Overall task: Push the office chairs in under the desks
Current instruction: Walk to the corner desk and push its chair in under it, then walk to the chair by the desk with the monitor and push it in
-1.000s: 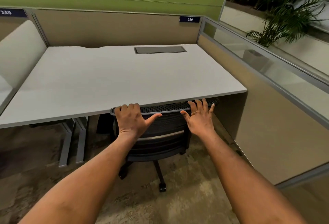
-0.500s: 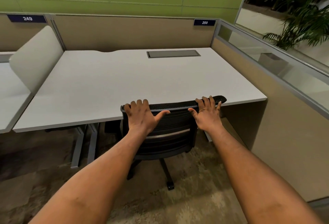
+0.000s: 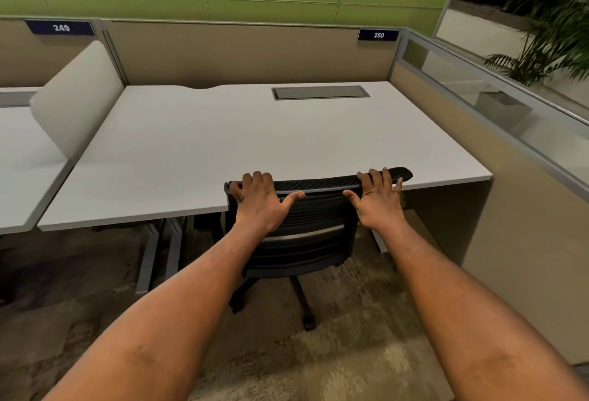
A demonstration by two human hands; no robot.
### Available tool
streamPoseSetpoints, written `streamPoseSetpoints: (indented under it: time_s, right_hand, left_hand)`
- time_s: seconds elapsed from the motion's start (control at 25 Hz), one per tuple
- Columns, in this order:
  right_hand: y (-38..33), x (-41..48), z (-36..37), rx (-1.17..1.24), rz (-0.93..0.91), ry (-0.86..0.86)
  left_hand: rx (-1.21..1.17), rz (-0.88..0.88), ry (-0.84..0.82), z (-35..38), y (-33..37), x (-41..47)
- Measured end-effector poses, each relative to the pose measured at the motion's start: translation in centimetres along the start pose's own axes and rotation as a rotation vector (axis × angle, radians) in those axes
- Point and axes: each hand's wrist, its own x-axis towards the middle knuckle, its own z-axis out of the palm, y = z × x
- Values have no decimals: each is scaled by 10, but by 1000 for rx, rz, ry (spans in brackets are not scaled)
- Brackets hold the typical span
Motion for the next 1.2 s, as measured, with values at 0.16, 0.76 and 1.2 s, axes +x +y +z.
streamPoseSetpoints:
  time_s: [0.16,0.76,1.2]
  right_hand:
    - [-20,-12,-12,-95,78,-34]
    - [-133,-190,34,120,-71,-147]
    - [-356,-320,70,73,-430,-357]
  left_hand:
    - [-34,-12,-89,-6,1,4]
    - [-30,35,-127,7,-73,-205]
    - [-200,-257,-73,-45,-262,-358]
